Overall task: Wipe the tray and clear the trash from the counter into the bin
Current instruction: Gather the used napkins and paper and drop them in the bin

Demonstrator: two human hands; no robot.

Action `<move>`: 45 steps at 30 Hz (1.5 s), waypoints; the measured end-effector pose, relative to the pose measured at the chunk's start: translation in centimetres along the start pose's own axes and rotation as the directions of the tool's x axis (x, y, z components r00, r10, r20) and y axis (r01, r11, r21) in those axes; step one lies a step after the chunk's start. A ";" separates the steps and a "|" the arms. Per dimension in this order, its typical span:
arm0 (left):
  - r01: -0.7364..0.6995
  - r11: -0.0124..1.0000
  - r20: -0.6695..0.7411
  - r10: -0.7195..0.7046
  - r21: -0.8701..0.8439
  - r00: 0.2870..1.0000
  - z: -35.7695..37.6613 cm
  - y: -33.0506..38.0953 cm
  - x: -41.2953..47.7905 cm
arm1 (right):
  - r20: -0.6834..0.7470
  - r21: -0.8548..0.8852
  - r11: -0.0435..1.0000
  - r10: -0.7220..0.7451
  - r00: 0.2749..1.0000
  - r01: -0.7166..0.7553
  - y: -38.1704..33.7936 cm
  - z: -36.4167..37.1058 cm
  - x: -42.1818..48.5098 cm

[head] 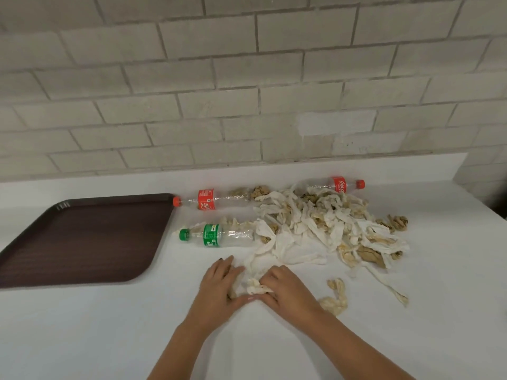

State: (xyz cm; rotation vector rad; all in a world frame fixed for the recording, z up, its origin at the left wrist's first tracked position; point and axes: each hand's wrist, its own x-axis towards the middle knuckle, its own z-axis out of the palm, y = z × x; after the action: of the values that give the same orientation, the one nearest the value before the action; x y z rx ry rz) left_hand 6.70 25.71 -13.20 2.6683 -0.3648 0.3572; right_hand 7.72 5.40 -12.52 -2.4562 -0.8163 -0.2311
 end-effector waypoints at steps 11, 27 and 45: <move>0.010 0.990 -0.342 0.039 0.142 0.939 0.8 1.5 -0.1 | -0.305 0.320 0.914 0.348 0.887 -0.249 0.7 -9.1 -4.8; 0.268 0.963 -0.036 -0.266 0.037 0.963 1.2 7.5 5.3 | -0.202 -0.294 0.940 0.118 0.972 -0.175 5.9 -4.1 -6.1; 0.015 0.993 -0.076 -0.024 -0.116 0.997 2.3 10.5 10.0 | -0.038 -0.108 0.991 0.074 0.997 -0.077 6.1 -4.9 -6.3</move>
State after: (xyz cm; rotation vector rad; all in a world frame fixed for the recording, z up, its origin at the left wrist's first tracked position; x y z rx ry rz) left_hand 13.22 13.49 -8.32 2.5352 -0.3248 0.4185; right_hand 6.33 -4.59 -13.08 -2.5731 -0.7122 -0.2956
